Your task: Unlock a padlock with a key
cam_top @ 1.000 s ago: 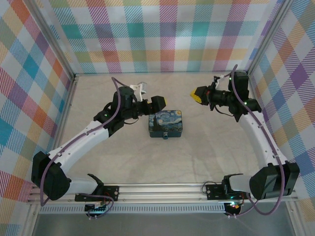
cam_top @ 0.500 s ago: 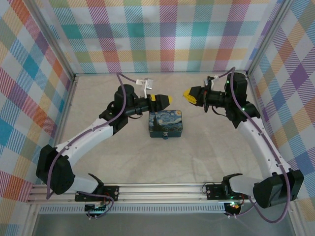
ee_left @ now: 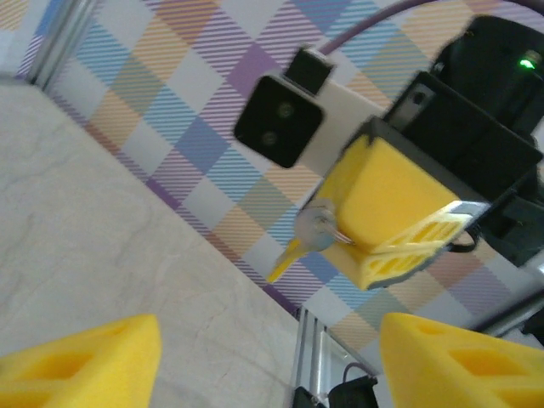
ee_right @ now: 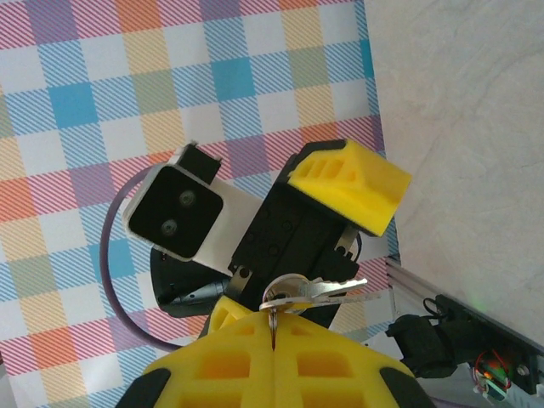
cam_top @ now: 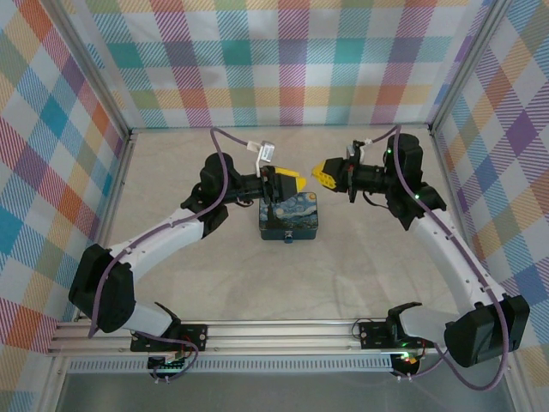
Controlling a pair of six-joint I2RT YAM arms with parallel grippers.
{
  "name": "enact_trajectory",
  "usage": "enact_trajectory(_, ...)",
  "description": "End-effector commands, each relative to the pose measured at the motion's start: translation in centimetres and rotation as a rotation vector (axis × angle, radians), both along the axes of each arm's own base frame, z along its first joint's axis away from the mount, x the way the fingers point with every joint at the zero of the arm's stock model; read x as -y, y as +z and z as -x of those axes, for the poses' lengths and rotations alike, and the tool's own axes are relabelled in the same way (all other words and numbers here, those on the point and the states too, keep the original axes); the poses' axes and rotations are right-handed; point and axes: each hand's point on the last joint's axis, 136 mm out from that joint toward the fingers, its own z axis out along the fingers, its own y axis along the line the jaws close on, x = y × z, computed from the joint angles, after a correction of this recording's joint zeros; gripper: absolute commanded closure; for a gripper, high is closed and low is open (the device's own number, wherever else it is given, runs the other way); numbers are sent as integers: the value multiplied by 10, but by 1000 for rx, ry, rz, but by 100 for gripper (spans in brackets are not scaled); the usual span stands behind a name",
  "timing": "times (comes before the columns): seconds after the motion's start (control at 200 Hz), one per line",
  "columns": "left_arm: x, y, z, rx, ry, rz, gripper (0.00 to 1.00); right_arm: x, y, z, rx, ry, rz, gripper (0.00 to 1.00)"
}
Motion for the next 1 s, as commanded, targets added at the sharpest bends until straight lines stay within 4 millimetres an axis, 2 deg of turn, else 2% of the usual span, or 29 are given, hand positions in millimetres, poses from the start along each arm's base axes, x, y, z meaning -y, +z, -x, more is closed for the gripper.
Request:
enact_trajectory(0.0,6,24,21,101,-110,46,39,-5,7,-1,26,3,-23,100)
enact_trajectory(0.235,7,28,24,133,-104,48,44,-13,5,1,19,19,-26,100)
enact_trajectory(0.68,15,42,28,177,-133,46,44,-17,1,3,6,28,-33,100)
enact_trajectory(0.825,21,41,31,169,-167,39,53,-17,0,3,3,29,-38,100)
enact_trajectory(0.91,21,36,28,159,-151,21,51,-17,3,4,7,32,-44,100)
enact_trajectory(0.995,19,30,24,160,-117,3,43,-17,5,4,12,33,-47,100)
